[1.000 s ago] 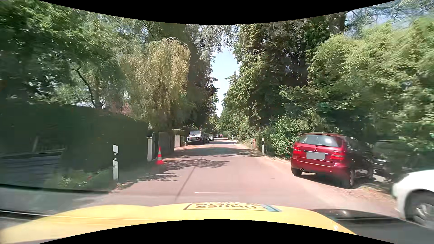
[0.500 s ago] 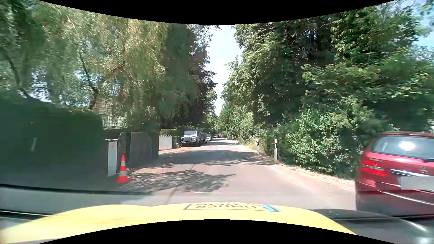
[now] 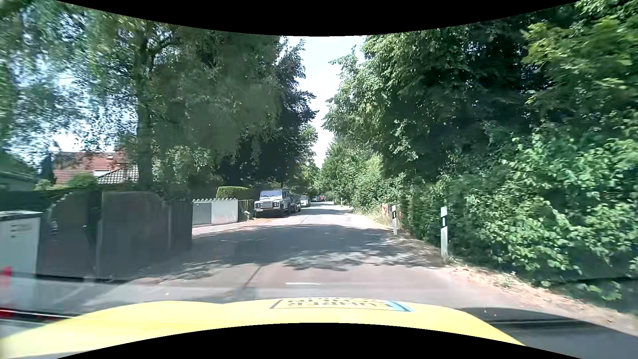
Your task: Follow the waypoints while adhering to traffic rules and regulations
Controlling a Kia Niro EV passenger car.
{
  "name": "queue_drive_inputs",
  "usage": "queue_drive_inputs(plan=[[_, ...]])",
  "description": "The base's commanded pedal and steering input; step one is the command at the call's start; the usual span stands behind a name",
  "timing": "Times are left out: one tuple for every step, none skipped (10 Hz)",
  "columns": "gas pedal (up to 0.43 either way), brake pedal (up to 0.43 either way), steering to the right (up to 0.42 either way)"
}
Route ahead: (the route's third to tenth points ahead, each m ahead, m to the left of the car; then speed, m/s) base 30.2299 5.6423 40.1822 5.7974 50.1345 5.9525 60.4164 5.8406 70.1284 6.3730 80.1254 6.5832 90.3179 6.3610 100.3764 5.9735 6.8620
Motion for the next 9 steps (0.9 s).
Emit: queue_drive_inputs(plan=[[0.020,0.000,-0.001],[0.020,0.000,-0.001],[0.020,0.000,-0.001],[0.020,0.000,-0.001],[0.020,0.000,-0.001],[0.020,0.000,0.000],[0.020,0.000,0.000],[0.028,0.000,0.000],[0.028,0.000,0.000]])
